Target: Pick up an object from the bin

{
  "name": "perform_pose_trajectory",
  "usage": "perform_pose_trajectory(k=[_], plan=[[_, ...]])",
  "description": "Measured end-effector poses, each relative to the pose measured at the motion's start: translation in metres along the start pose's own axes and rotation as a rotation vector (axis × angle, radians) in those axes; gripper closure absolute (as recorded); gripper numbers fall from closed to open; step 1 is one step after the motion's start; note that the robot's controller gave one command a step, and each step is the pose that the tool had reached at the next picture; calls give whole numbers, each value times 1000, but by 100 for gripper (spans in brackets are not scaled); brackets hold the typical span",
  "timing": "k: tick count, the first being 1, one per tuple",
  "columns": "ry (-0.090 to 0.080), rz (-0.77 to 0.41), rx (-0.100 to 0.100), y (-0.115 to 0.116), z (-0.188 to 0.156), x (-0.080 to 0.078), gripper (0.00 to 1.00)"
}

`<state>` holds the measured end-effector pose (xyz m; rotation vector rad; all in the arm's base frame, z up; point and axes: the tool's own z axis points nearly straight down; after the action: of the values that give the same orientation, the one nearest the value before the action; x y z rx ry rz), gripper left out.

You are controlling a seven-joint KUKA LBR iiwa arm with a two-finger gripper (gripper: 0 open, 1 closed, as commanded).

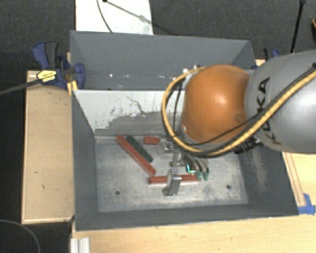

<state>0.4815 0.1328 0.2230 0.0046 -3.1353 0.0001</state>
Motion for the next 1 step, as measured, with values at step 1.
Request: perform_pose_trajectory(k=[1], plan=[[-2,536,0,-35,155,2,0]])
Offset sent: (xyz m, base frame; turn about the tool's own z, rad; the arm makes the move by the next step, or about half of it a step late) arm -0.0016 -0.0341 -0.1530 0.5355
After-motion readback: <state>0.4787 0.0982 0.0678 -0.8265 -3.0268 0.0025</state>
